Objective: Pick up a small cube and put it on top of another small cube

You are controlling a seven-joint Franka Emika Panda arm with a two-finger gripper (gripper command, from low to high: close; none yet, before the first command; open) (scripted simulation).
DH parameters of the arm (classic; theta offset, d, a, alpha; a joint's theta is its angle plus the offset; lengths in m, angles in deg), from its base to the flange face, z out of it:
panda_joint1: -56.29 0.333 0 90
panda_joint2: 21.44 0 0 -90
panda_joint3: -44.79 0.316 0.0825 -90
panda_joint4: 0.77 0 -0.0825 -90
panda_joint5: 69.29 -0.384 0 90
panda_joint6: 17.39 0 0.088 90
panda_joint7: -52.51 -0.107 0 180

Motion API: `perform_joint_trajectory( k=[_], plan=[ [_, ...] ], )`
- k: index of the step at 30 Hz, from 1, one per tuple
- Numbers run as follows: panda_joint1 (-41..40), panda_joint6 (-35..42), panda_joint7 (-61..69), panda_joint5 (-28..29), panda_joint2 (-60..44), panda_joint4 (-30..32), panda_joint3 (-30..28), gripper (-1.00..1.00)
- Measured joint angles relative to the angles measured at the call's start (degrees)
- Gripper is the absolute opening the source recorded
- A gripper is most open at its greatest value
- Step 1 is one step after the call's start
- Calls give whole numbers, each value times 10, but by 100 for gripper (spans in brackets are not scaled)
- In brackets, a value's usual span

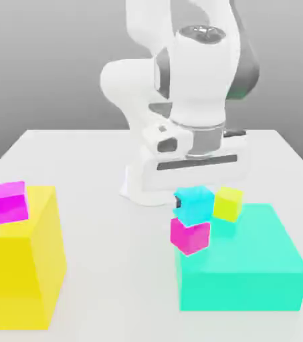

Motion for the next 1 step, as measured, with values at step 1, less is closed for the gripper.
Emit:
perform_joint_trajectory(
  k=[1],
  plan=[
    [0, 0, 0, 0, 0, 0, 0, 100]
  ],
)
